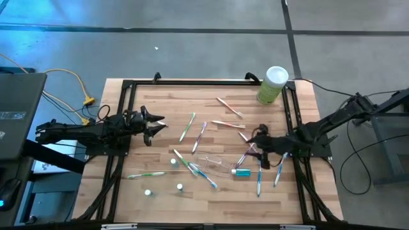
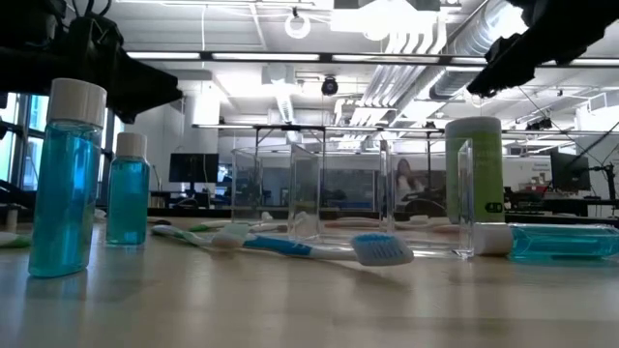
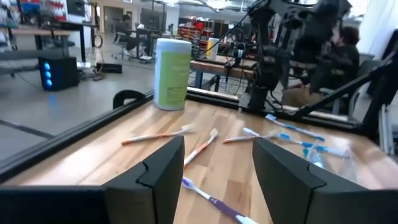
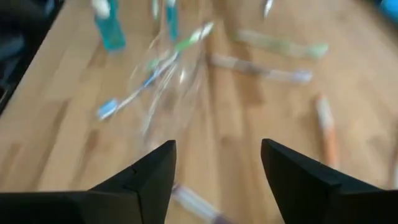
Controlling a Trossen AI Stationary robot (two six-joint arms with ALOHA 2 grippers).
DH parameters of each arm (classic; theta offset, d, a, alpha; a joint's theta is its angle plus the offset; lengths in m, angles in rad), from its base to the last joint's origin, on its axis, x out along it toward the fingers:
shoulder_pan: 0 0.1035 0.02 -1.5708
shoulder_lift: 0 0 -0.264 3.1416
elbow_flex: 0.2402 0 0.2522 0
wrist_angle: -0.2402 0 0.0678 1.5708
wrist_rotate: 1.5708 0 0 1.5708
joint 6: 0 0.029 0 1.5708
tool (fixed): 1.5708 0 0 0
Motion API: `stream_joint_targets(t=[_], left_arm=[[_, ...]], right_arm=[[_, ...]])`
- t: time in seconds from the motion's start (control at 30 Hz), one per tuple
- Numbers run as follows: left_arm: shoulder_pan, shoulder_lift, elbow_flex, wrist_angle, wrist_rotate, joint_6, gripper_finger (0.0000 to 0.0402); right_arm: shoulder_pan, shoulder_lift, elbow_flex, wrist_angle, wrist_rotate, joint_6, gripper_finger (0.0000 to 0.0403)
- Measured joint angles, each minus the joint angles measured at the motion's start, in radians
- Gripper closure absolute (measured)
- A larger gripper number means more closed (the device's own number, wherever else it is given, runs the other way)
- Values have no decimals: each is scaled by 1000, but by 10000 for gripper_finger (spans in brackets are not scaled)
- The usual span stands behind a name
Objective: Pick & Place toothbrushing station
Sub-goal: Put the blue mouthwash into the transparent organizer
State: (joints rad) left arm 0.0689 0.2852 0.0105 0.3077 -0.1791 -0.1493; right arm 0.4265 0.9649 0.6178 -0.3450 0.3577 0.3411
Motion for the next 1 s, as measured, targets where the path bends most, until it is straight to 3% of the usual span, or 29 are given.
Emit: stream_joint_targets(t=[0.23,0.4,0.8,1.0], left_arm=[[0,0,0,0,0,-73,215],[0,0,0,0,0,-99,215],[0,0,0,0,0,-114,215],[0,0,0,0,0,-114,215]], right_arm=[[31,234,195,-224,-139,178,180],[50,352,251,-220,-230,261,180],[108,567,253,-54,-217,266,180],[110,637,253,10,-157,259,180]])
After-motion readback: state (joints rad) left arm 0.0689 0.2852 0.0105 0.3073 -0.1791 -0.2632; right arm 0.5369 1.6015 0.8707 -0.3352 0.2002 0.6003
